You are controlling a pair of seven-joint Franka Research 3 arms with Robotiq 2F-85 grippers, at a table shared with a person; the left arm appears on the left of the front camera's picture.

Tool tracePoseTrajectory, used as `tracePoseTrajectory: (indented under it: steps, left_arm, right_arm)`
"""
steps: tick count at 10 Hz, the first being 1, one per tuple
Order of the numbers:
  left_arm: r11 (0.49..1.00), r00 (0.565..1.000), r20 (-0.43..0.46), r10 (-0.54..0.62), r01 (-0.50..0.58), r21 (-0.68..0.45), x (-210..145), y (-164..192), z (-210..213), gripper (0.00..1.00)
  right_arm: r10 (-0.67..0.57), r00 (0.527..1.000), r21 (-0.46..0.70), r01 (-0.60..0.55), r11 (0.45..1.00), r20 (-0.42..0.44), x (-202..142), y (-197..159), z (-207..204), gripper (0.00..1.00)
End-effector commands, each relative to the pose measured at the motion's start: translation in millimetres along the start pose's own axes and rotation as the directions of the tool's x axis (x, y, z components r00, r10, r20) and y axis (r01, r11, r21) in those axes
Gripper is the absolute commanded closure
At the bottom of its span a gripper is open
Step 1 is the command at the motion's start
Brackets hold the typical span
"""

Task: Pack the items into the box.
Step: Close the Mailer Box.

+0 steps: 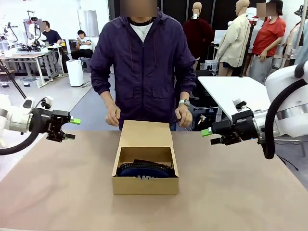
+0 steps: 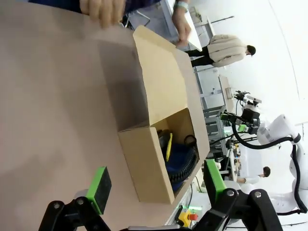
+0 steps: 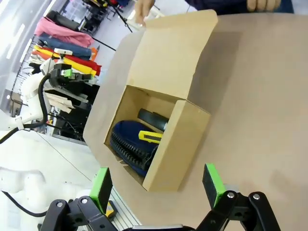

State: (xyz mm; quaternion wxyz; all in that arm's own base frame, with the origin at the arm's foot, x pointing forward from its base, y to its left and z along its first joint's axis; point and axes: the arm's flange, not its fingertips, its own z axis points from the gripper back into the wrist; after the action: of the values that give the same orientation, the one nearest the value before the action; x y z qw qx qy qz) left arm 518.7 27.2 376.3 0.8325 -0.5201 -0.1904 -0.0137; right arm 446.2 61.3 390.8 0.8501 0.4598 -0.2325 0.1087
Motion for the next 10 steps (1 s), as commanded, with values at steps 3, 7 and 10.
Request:
tracePoseTrajectory:
  steps: [3,7,10]
  left_arm:
    - [1.0,1.0,0.001,-0.005,0.005,0.003,-2,-3,2,0.0]
    - [0.981,0.994,0.042,-0.101,0.106,-0.16,83,53,-52,0.0]
    - [0.956,0.989,-0.086,-0.121,0.093,-0.28,103,98,-112,0.0]
  right_arm:
    - [0.01,1.0,-0.003,-0.01,1.0,0.007,0,5,5,0.0]
    - [0.001,0.996,0.053,0.004,0.999,-0.091,51,-52,-70,0.0]
    - [0.014,0.999,0.134,-0.008,0.991,-0.048,69,-88,-129,0.0]
